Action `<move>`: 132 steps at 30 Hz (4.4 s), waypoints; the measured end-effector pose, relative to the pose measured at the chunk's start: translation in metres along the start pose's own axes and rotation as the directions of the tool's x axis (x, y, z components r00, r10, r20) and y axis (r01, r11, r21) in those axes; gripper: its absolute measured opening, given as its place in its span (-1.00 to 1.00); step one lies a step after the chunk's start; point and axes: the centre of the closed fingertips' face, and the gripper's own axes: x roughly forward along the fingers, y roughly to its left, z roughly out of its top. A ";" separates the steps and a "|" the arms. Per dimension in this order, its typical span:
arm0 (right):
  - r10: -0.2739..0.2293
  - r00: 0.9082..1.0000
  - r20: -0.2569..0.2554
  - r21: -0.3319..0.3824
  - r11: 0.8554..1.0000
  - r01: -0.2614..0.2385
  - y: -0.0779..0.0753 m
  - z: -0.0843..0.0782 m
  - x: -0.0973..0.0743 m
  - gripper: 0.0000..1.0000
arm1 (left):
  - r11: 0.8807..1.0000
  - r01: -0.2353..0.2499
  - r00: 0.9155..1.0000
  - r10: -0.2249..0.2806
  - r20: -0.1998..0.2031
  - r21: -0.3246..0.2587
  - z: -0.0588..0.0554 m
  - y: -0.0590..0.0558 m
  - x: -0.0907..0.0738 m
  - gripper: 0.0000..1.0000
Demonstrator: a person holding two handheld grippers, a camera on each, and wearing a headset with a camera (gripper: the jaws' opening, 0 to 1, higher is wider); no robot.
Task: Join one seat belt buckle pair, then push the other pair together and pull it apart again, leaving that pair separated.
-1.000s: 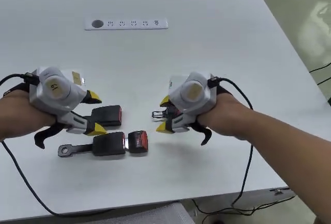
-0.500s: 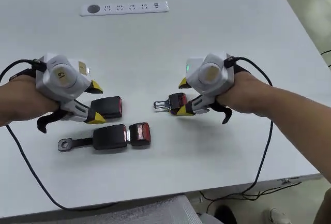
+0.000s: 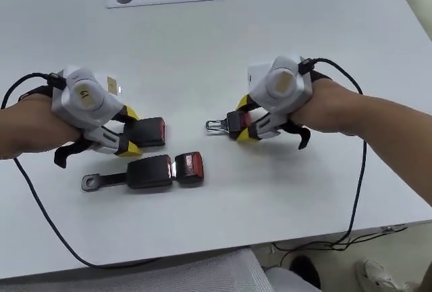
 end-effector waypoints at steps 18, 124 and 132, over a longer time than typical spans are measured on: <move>0.020 1.000 -0.007 0.007 1.000 -0.020 0.003 -0.001 0.000 -0.34 | 1.000 -0.005 1.000 0.005 -0.025 0.011 0.002 -0.005 -0.002 -0.33; 0.033 0.999 0.042 -0.052 0.998 -0.031 0.016 0.092 0.061 -0.41 | 0.998 0.006 1.000 -0.005 -0.025 0.058 -0.003 0.002 0.004 -0.38; 0.033 0.999 0.037 -0.044 0.999 -0.031 0.016 0.091 0.061 -0.40 | 0.998 0.004 1.000 -0.002 -0.025 0.056 -0.004 0.003 0.004 -0.38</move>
